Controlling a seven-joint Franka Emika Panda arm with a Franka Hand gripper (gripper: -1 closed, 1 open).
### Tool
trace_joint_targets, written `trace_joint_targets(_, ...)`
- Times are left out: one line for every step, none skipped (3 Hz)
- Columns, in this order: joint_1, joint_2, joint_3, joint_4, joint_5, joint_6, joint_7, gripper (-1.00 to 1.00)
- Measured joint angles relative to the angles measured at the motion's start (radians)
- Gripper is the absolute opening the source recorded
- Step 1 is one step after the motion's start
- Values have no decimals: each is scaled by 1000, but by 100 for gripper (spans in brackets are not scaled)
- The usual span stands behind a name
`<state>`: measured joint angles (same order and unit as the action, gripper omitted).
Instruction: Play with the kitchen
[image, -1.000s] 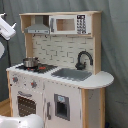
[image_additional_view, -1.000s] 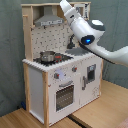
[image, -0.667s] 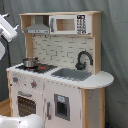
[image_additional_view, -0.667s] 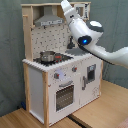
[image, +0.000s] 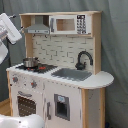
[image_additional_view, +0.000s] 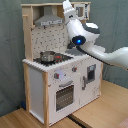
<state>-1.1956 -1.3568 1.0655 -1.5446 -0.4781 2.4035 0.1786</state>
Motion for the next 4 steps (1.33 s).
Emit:
trace_joint_targets(-30, 1, 16, 0, 0, -68, 89, 100)
trace_joint_targets(-79, 2, 22, 1, 15, -119, 172, 100)
trace_joint_targets(-144, 3, 25, 31, 55, -143, 215, 100)
trace_joint_targets(-152, 3, 27, 38, 61, -147, 217, -100)
